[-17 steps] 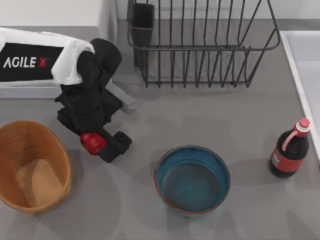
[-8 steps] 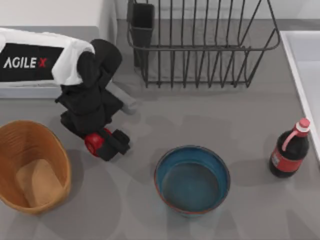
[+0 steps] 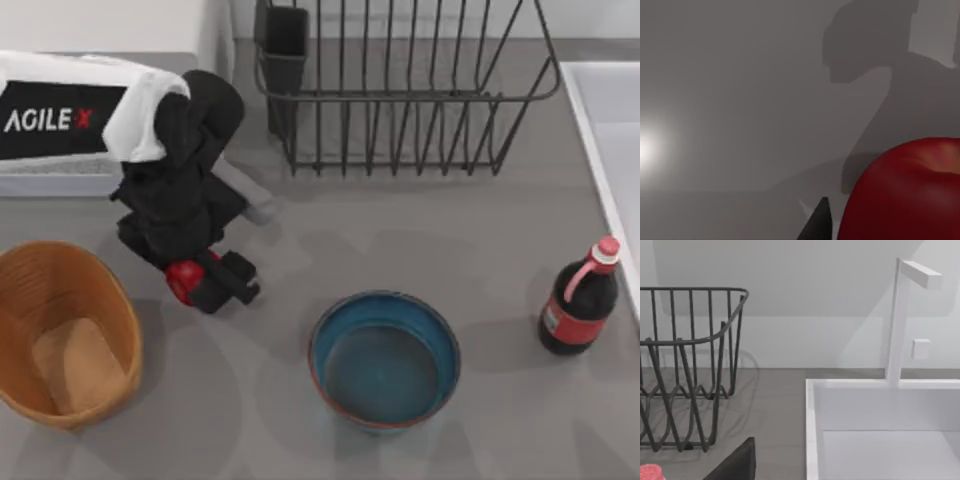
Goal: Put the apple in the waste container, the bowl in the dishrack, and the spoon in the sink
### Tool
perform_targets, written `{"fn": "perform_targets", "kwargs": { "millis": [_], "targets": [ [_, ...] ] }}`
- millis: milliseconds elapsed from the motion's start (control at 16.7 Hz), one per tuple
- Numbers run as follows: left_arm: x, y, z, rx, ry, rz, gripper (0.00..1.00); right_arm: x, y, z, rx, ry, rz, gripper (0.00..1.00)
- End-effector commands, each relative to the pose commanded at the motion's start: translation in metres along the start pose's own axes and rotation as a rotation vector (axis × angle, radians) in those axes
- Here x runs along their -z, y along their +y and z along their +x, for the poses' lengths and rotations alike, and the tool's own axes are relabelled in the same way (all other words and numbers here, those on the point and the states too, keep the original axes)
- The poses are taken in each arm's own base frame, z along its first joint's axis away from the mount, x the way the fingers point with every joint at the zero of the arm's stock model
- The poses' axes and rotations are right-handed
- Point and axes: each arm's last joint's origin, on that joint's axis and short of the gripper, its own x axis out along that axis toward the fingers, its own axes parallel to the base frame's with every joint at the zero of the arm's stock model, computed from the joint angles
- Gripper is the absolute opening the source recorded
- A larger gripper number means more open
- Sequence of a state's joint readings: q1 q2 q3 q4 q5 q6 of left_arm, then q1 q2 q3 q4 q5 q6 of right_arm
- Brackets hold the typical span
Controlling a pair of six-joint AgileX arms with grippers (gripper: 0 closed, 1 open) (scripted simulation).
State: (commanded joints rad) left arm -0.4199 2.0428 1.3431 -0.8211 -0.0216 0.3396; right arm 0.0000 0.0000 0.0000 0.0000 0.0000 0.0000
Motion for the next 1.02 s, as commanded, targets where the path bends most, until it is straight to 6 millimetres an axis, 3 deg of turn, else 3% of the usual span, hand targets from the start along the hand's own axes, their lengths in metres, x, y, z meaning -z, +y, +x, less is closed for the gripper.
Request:
{"fn": "perform_targets", "kwargs": {
  "millis": [660,1020],
  "targets": [
    [-0.002,0.004,-0.088,-0.004,0.001,-0.005,0.00,0.000,0.000,0.000,0.000,0.000,0.000,1.00],
    [-0.002,0.004,-0.089,-0.004,0.006,0.007,0.00,0.000,0.000,0.000,0.000,0.000,0.000,1.00]
  ]
}}
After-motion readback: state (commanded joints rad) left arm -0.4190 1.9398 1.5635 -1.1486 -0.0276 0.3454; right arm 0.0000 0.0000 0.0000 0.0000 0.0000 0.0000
